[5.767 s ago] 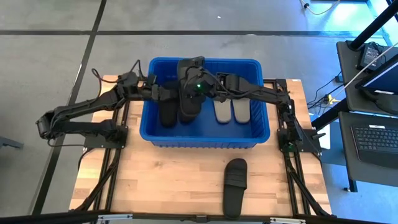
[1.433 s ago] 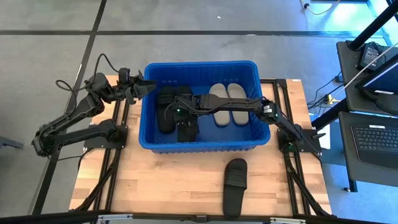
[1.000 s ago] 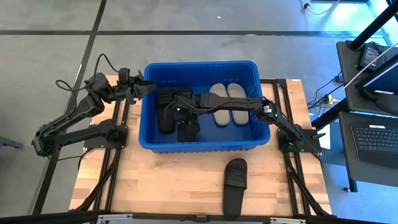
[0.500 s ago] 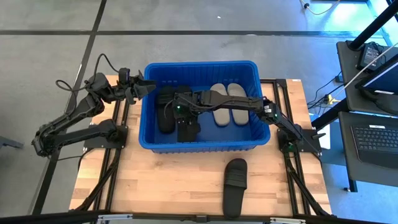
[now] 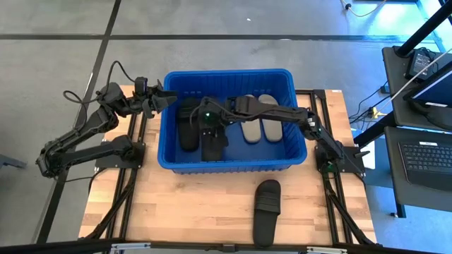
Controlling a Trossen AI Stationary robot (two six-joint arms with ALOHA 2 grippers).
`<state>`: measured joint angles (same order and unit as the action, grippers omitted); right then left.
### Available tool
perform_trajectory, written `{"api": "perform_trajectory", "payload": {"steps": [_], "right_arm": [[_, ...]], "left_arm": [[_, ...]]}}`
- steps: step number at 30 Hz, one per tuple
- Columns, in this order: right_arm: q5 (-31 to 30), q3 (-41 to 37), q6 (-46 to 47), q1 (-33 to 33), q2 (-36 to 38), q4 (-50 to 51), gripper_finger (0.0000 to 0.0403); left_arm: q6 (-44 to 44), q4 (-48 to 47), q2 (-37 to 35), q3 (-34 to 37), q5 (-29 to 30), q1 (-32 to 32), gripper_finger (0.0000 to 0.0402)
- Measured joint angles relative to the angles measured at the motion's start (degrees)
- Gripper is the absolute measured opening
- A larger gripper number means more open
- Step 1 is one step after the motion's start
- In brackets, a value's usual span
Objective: Pick and place slides into bin
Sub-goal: Put the black slipper into the blue container
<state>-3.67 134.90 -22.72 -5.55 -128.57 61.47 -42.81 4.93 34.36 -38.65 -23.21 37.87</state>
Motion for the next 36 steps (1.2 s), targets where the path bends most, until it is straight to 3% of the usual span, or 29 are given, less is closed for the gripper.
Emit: {"api": "perform_trajectory", "payload": {"steps": [7, 15, 17, 31, 36], "right_arm": [[1.1, -0.1, -0.1, -5.1, 2.8, 6.7, 0.032], [24.9, -0.7, -4.7, -8.9, 3.4, 18.0, 0.032], [28.2, -0.7, -5.1, -8.3, 3.4, 18.0, 0.032], [28.8, -0.8, -5.8, -2.2, 3.0, 4.7, 0.032], [28.8, -4.8, -6.0, -1.7, 3.0, 0.8, 0.032]], "left_arm": [[0.0, -0.4, 0.0, 0.0, 0.0, 0.0, 0.0261], [0.0, -2.2, 0.0, 0.0, -0.2, 0.0, 0.0261], [0.0, -2.6, 0.0, 0.0, 0.1, 0.0, 0.0261], [4.5, -3.0, 0.0, 0.0, 0.4, 0.0, 0.0261], [4.5, -3.4, 0.0, 0.0, 0.4, 0.0, 0.0261]]}}
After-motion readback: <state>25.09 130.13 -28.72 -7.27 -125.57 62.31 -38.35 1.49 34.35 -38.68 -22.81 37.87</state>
